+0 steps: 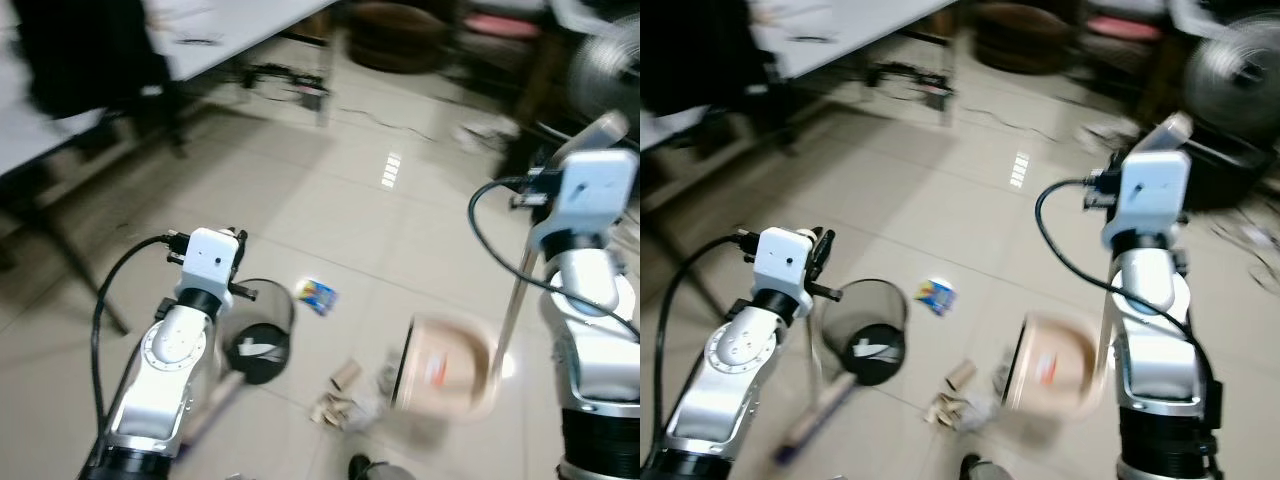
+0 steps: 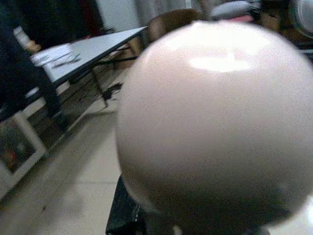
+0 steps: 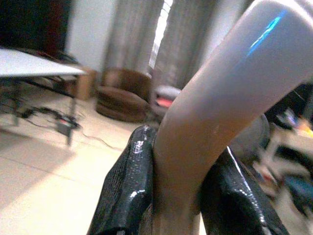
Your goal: Sweep floor
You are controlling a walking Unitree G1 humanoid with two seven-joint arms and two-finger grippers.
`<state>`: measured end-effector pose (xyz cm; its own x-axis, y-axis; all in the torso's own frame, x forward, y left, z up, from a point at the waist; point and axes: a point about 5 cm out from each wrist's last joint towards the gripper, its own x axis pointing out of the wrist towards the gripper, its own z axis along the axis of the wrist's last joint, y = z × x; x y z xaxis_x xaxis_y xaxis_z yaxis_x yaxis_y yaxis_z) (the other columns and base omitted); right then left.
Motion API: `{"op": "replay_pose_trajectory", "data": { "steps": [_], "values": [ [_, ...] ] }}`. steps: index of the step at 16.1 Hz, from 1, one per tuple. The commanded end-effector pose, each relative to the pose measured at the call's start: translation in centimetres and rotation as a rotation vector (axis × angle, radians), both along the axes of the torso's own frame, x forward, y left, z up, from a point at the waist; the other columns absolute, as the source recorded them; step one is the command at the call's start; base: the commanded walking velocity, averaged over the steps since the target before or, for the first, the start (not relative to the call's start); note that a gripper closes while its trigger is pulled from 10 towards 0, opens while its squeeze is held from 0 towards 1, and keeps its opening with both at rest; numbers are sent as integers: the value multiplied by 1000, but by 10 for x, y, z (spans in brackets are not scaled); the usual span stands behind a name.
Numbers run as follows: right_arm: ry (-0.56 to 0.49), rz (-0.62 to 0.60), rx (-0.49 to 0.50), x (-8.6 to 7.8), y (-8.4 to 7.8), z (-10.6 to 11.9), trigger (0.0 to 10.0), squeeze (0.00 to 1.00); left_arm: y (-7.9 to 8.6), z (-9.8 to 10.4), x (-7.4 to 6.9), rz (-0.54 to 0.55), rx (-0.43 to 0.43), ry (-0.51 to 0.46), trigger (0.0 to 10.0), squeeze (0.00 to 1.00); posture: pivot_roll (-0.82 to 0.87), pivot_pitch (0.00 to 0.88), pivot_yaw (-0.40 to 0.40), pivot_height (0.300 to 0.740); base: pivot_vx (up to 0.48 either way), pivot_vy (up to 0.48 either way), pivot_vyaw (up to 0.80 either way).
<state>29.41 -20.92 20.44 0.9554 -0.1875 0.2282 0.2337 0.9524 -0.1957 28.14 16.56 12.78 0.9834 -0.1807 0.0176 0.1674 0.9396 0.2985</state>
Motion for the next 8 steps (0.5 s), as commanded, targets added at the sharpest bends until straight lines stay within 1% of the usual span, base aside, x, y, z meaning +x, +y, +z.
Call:
{"op": "replay_pose_trajectory", "data": {
  "steps": [1,4,6,8],
  "values": [
    [-53,-24,26,-1,-5,8,10000,0,-6,13,-2,-41,-12,-43,10000,0,-28,21,10,740,0,0,-800],
    [-38,-31,32,-3,-4,-1,10000,0,-6,15,-7,-53,-25,-36,10000,0,-30,34,20,740,0,0,-800],
    [-22,-28,40,-6,0,-11,10000,0,-5,14,-12,-34,-85,-29,10000,0,-32,43,24,740,0,0,-800],
    [-15,-31,46,-7,2,-14,10000,0,-6,15,-13,-12,-111,-27,10000,0,-30,47,18,740,0,0,-800]
  ]
}}
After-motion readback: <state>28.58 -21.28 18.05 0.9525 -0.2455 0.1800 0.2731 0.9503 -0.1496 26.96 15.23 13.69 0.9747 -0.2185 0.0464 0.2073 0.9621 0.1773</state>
